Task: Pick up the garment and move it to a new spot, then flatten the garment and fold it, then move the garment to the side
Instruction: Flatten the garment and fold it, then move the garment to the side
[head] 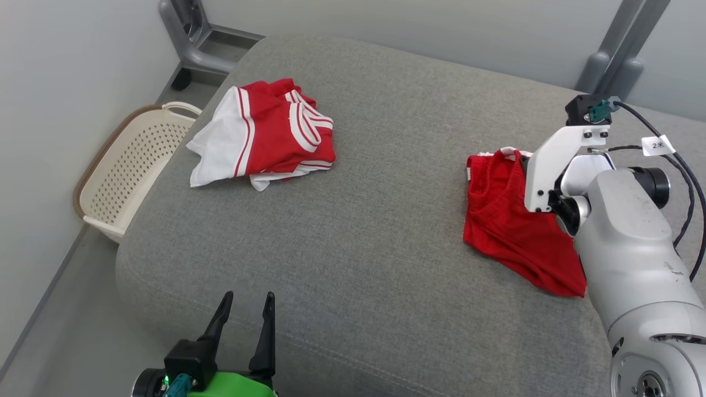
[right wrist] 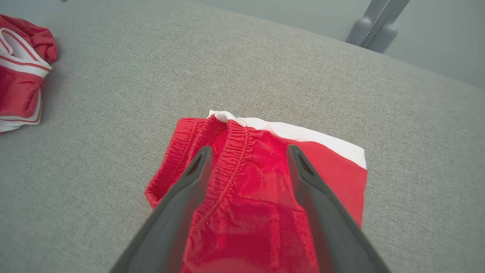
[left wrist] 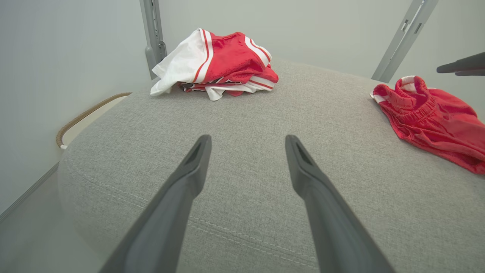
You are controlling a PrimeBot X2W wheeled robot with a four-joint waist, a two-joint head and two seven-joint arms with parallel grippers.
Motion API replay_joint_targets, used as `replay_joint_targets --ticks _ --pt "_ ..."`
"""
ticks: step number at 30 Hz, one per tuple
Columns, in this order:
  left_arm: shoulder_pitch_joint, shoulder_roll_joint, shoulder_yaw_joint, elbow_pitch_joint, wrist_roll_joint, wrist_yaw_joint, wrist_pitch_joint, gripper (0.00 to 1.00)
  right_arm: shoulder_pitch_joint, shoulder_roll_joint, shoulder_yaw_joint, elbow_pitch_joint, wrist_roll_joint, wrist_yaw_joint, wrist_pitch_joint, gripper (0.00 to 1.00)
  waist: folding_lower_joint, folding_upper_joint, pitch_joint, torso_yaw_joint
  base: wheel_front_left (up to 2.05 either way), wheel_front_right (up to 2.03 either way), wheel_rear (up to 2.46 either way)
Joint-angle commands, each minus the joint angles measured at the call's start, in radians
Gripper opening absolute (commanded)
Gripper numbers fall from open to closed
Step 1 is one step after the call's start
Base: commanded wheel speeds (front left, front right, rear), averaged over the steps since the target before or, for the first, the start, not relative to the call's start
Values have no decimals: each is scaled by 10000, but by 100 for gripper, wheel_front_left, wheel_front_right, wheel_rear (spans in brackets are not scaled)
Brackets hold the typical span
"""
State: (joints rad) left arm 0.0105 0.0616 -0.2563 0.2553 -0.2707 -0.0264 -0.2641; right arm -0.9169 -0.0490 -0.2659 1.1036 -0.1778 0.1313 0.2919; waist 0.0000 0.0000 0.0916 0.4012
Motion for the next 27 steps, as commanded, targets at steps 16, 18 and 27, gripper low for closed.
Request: replay_joint_targets --ticks 16,18,27 --pt "72 202 -118 -14 34 -5 5 100 1954 -234 -2732 -1471 -1010 -11 1469 100 0 0 -435 -466 0 0 0" --pt "34 217 -130 -22 23 4 5 100 2047 -155 -3007 -1632 -1065 -11 1443 100 0 0 -331 -369 0 0 0" --pt "-124 215 -240 -9 -51 -4 2 100 1997 -26 -3852 -1676 -1230 -11 1512 100 0 0 132 79 0 0 0"
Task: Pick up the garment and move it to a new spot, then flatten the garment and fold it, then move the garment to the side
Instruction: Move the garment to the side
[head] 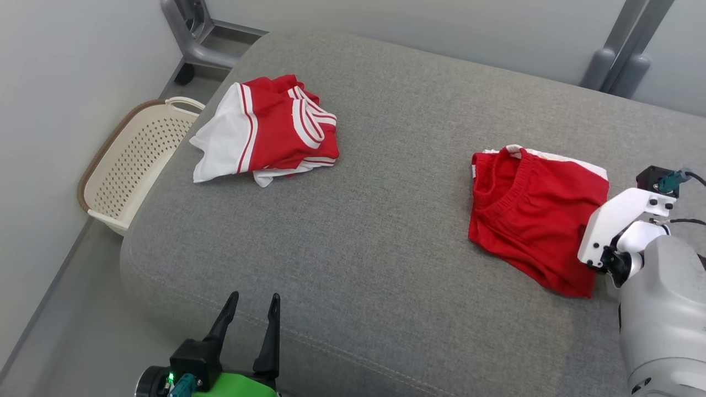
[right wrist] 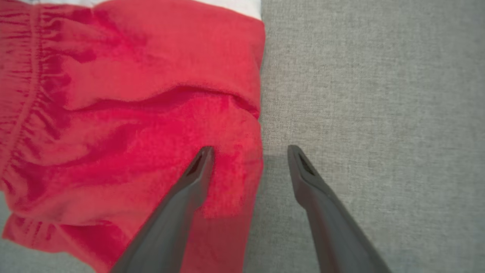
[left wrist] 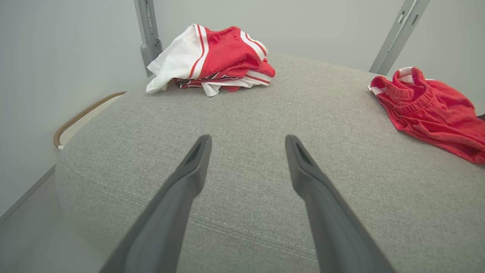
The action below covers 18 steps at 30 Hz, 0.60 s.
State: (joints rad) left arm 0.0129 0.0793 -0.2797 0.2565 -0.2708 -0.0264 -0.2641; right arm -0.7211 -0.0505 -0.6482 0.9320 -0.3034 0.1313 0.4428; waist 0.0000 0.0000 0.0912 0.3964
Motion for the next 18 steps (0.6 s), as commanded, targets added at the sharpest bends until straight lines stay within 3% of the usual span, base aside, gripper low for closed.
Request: replay_joint_targets --ticks 1,6,8,9,10,11,18 --pt "-165 31 -24 -22 -55 -4 1 100 -5 -13 -103 131 79 -11 -17 100 0 0 195 164 0 0 0" --pt "-260 -14 -73 -28 -100 29 -3 100 -176 5 -445 676 118 -11 -99 99 0 0 489 260 0 0 0" --pt "-310 -34 -91 -27 -110 31 -2 100 -227 15 -560 867 24 -7 -153 46 0 0 577 279 0 0 0" --pt "-333 -43 -94 -29 -116 35 -3 100 -254 16 -607 935 -33 -8 -187 32 0 0 613 282 0 0 0" --pt "-343 -51 -95 -30 -106 36 -3 100 -269 25 -647 1004 -111 -8 -211 5 0 0 640 282 0 0 0" --pt "-340 -61 -92 -28 -107 38 -3 100 -292 28 -683 1072 -170 -8 -216 0 0 0 660 277 0 0 0" --pt "-414 -114 -79 -74 -88 44 -5 100 -516 -45 -774 1034 -842 -27 -511 0 0 0 639 -5 0 0 0"
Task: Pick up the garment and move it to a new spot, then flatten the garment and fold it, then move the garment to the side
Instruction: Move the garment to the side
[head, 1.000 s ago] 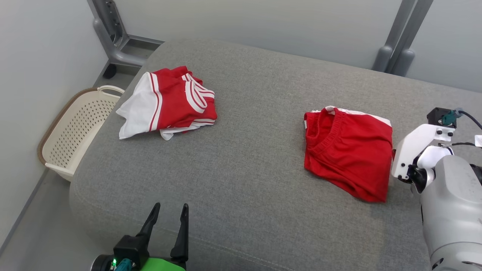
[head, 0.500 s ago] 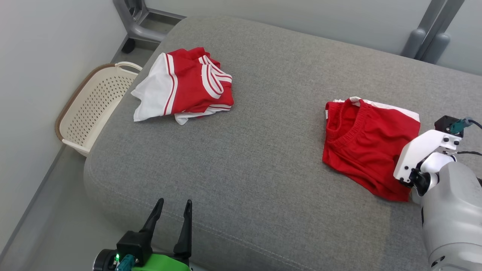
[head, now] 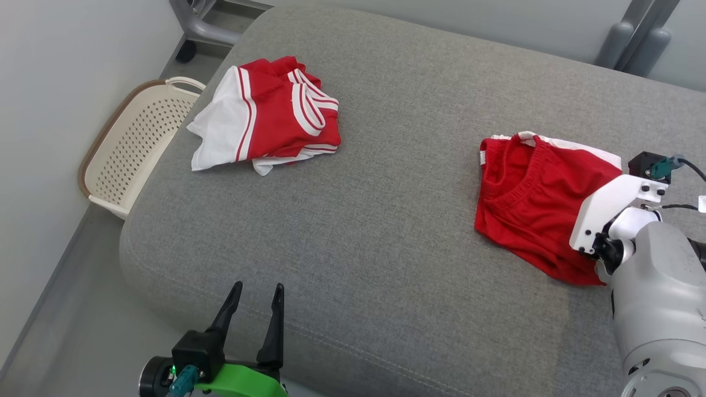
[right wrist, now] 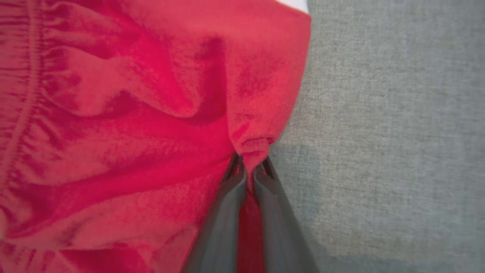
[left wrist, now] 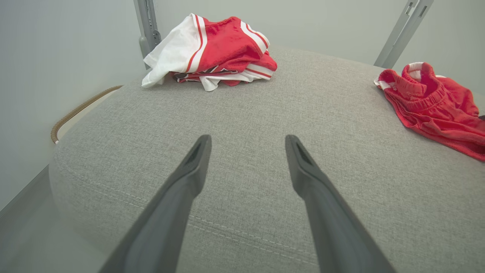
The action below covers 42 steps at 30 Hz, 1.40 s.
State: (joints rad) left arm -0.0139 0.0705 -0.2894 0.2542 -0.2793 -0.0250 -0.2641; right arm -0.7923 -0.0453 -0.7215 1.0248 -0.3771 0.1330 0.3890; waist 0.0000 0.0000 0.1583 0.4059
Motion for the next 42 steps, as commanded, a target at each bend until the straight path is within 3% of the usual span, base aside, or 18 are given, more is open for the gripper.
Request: replay_joint_targets --ticks 1,8,14,28,36,42 --pt "-129 -27 20 -63 11 18 -5 100 161 -113 -19 108 -161 -44 -18 0 0 0 -62 -196 0 0 0" --pt "-226 -34 -50 -292 141 -85 -6 100 -106 -106 567 179 -713 -43 -154 0 0 0 3 -982 0 0 0" --pt "-419 -68 -164 -613 189 -184 -6 100 -436 -159 1425 233 -1166 -35 -302 0 0 0 285 -2124 0 0 0" --pt "-1346 170 -423 -1550 519 -397 13 100 -1680 -875 2883 551 -808 -33 -1143 0 0 0 1633 -4734 0 0 0" --pt "-1851 651 -433 -2522 804 -403 373 100 -2649 -1475 3451 598 -383 -33 -1542 0 0 0 2888 -5519 0 0 0" --pt "-2111 979 -453 -3198 988 -436 668 100 -3298 -2171 3971 635 -188 -32 -1730 0 0 0 3722 -5735 0 0 0"
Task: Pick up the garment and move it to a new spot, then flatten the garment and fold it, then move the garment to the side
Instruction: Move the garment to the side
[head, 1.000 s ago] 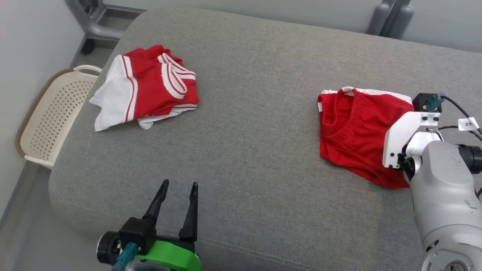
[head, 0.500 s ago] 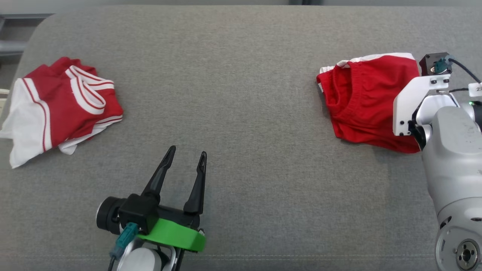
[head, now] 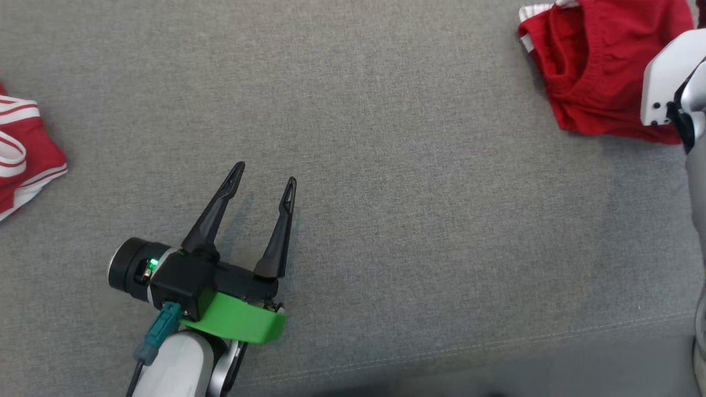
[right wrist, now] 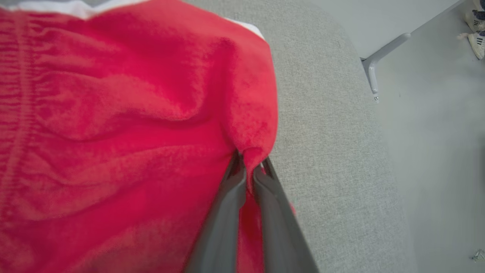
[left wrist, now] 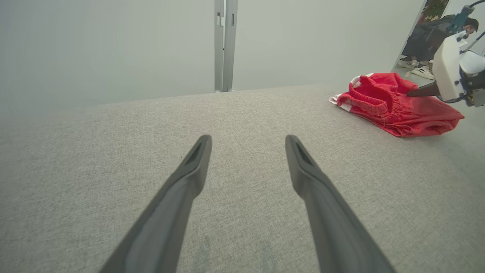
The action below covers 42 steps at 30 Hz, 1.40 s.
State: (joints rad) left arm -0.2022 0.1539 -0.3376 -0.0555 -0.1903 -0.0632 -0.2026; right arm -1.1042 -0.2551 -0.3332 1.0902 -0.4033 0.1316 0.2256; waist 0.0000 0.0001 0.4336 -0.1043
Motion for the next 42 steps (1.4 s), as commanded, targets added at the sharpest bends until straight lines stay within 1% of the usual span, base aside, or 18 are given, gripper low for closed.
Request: replay_joint_targets --ticks 1,6,7,8,13,17,20,21,22,23,24,25,26,31,37,40,42 --pt "-252 181 21 -194 102 -61 77 100 -242 -226 139 -45 58 -19 -80 0 0 -1 1071 -651 0 0 0" --pt "-343 374 -12 -650 201 -50 257 100 -459 -1033 434 -193 66 -20 -184 0 0 -1 1446 -726 0 0 0" --pt "-343 374 -12 -650 201 -50 257 100 -459 -1033 434 -193 66 -20 -184 0 0 -1 1446 -726 0 0 0" --pt "-350 404 -28 -736 222 -48 314 100 -456 -1177 485 -236 19 -20 -170 0 0 -1 1503 -732 0 0 0" --pt "-254 512 -102 -1006 261 -42 481 100 -104 -1950 543 -449 21 -20 -425 0 0 -1 1583 -682 0 0 0" --pt "-233 617 -153 -1198 297 -26 601 100 57 -2314 580 -550 168 -20 -692 0 0 -1 1698 -609 0 0 0" --pt "-266 635 -225 -1282 306 -25 674 100 122 -2508 660 -660 286 -20 -1097 0 0 -1 1779 -513 0 0 0" --pt "-268 628 -254 -1277 294 -31 688 100 156 -2571 686 -705 284 -20 -1248 7 0 -1 1782 -465 0 0 0" --pt "-262 617 -290 -1270 282 -37 699 100 176 -2644 739 -774 206 -20 -1397 10 0 -1 1773 -418 0 0 0" --pt "-251 606 -324 -1261 273 -41 714 100 180 -2701 682 -809 180 -20 -1455 6 0 -1 1762 -374 0 0 0" --pt "-243 597 -352 -1251 269 -40 729 100 203 -2724 610 -835 141 -20 -1475 18 0 -1 1756 -329 0 0 0" --pt "-231 590 -369 -1240 263 -26 731 100 250 -2705 571 -880 74 -20 -1528 67 0 -1 1743 -297 0 0 0" --pt "-218 580 -389 -1226 251 -15 734 100 294 -2735 522 -992 -55 -20 -1617 100 0 -1 1725 -262 0 0 0" --pt "-279 516 -439 -1087 164 32 616 100 553 -2665 201 -1702 -760 -20 -2289 100 0 -1 1476 -57 0 0 0" --pt "-171 329 -506 -620 -6 92 239 100 1118 -1867 -358 -2164 -704 -20 -3434 100 0 -1 615 194 0 0 0" --pt "14 203 -469 -261 -220 113 -7 100 1621 -1399 -559 -2159 -441 -19 -3864 100 0 -1 -21 336 0 0 0" --pt "202 -10 -266 11 -596 165 -152 100 1956 -1066 -540 -2049 -92 -19 -4089 100 0 -1 -496 426 0 0 0"
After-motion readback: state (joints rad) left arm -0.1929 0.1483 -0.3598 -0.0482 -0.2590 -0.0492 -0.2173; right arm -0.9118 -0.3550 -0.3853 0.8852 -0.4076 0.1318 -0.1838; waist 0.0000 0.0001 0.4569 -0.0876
